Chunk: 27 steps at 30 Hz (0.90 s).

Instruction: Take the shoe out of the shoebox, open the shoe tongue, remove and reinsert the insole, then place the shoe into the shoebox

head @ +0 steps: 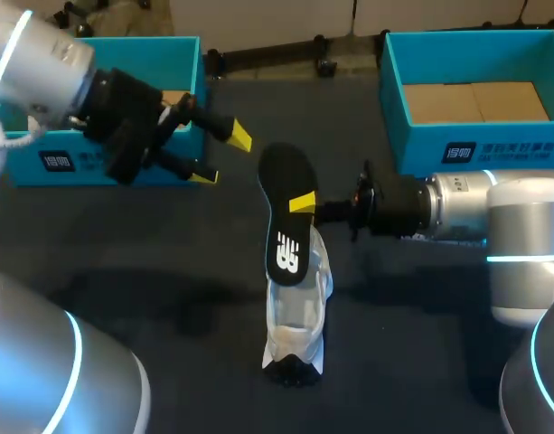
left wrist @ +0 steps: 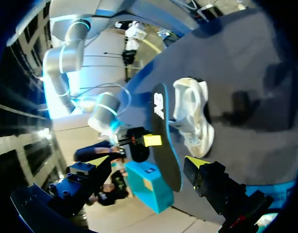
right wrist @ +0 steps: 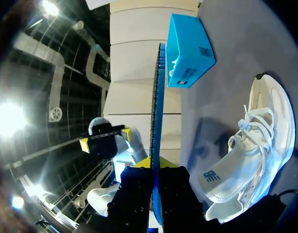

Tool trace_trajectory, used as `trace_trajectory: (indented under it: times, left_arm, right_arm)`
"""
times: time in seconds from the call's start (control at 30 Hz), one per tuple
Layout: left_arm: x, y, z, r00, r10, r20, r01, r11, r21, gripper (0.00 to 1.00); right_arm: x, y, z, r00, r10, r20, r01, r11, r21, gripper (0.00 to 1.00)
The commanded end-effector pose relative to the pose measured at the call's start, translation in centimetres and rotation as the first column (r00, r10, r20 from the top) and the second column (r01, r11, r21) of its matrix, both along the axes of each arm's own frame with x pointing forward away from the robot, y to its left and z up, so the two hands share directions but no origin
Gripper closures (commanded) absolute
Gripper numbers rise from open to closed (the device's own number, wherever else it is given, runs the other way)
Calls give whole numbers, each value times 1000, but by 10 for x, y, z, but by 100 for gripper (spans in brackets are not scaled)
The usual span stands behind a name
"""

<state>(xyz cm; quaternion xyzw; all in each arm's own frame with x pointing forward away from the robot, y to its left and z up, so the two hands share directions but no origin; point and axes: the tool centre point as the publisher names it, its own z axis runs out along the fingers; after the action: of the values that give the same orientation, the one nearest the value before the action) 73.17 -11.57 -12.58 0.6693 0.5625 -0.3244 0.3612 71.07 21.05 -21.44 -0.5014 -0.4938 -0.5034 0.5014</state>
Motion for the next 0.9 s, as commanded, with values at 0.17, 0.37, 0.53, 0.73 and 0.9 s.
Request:
trace_trajectory:
  times: [0.17,0.37,0.53,0.73,0.9]
  left_arm:
    - [-10,11,-17,998,41,-41,-56,865,-499,0]
    - [-8,16,-38,988,137,-71,-154,833,-531,0]
    - [-4,9,-48,984,151,-96,-179,809,-560,0]
    - [9,-5,-60,974,192,-122,-227,799,-556,0]
    - [21,-20,-65,964,201,-173,-264,785,-560,0]
  right_arm:
    - [-1,1,-1,1000,-2,0,2,1000,0,100]
    - [-1,1,-1,1000,-2,0,2,1000,0,100]
    - [-1,1,-1,1000,-2,0,2,1000,0,100]
    - [-1,1,-1,1000,-2,0,2,1000,0,100]
    - [-1,1,-1,1000,-2,0,2,1000,0,100]
